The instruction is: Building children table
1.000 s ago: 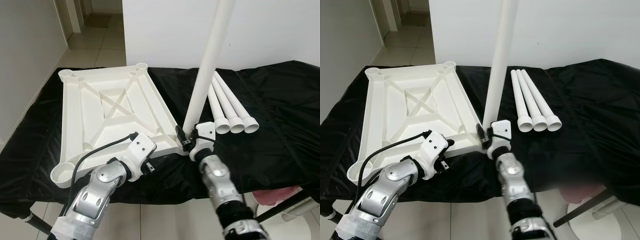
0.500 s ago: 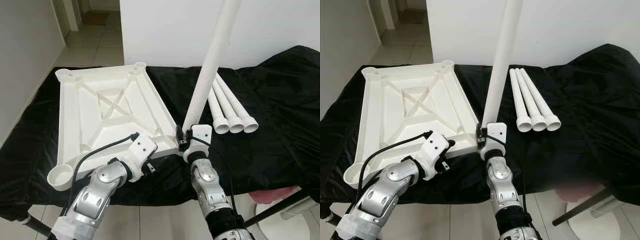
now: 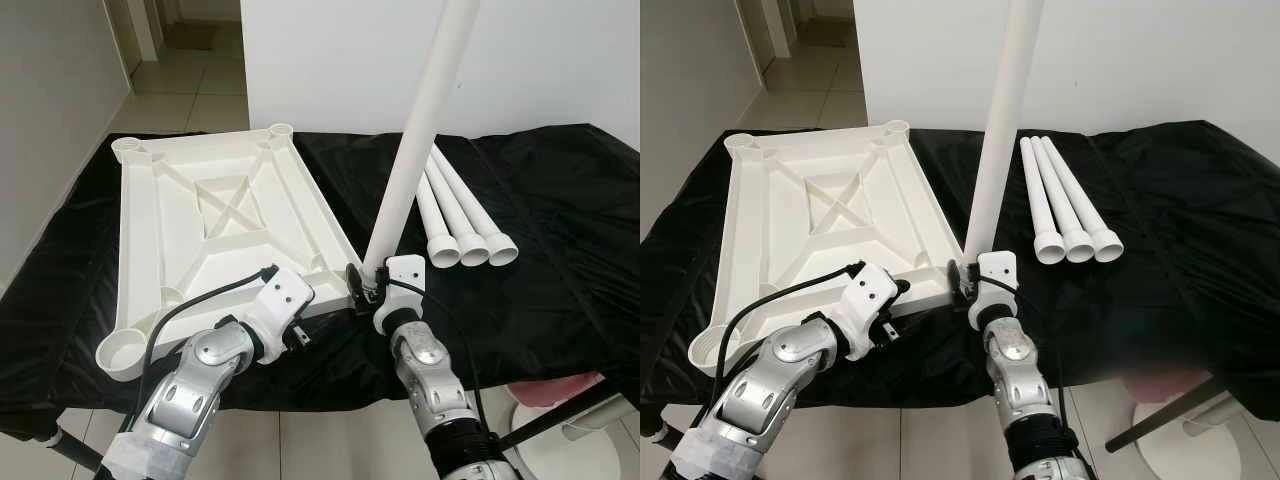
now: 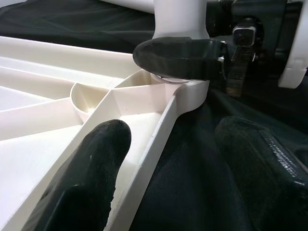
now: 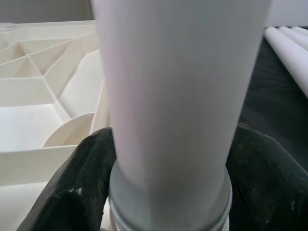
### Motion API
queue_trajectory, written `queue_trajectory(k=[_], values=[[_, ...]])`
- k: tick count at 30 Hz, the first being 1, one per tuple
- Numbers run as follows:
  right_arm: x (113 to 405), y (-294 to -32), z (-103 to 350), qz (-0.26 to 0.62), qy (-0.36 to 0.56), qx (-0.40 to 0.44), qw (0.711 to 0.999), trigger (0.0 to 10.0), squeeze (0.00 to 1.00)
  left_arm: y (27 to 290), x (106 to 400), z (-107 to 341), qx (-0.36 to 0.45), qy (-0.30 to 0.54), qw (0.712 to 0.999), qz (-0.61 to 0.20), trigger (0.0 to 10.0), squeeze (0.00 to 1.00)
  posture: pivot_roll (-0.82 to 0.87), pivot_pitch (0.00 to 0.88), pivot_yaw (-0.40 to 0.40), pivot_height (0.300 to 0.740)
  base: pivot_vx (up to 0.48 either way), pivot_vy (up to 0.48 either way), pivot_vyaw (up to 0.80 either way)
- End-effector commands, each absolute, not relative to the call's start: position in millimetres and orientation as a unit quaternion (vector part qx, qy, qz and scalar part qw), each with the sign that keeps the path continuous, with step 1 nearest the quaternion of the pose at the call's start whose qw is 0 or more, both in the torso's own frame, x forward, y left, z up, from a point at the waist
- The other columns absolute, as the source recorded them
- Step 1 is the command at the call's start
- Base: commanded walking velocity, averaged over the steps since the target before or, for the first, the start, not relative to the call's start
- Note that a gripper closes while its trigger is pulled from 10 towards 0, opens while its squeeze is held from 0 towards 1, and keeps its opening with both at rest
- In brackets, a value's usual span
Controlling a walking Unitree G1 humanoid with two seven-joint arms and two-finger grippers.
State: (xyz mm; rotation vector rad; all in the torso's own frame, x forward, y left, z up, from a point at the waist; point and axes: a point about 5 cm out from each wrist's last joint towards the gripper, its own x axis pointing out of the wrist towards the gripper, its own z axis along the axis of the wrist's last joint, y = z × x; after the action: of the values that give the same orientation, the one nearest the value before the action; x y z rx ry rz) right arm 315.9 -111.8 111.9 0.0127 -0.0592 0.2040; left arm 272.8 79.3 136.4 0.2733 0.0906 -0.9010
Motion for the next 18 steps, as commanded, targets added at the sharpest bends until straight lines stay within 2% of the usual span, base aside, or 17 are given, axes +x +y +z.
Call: queue_trajectory(k=[1,2,13,18], values=[[315,-113,113,0.107,-0.035,0.008,0.994,10.0,0.0,77,273,136,0.134,0.042,0.888,-0.437,10.0,0.0,0.02,0.0,-0.024,0.74,0.0,0.0,0.0],[316,-118,115,0.13,-0.044,-0.004,0.99,10.0,0.0,77,273,137,0.134,0.041,0.888,-0.437,10.0,0.0,0.01,0.0,-0.024,0.74,0.0,0.0,0.0],[320,-126,123,0.17,-0.063,-0.015,0.983,10.0,0.0,75,272,137,0.131,0.04,0.887,-0.44,10.0,0.0,0.01,0.0,-0.022,0.74,0.0,0.0,0.0],[324,-129,124,0.243,-0.063,-0.029,0.968,10.0,0.0,76,271,138,0.129,0.038,0.885,-0.446,10.0,0.0,0.01,0.0,-0.011,0.74,0.0,0.0,0.0]])
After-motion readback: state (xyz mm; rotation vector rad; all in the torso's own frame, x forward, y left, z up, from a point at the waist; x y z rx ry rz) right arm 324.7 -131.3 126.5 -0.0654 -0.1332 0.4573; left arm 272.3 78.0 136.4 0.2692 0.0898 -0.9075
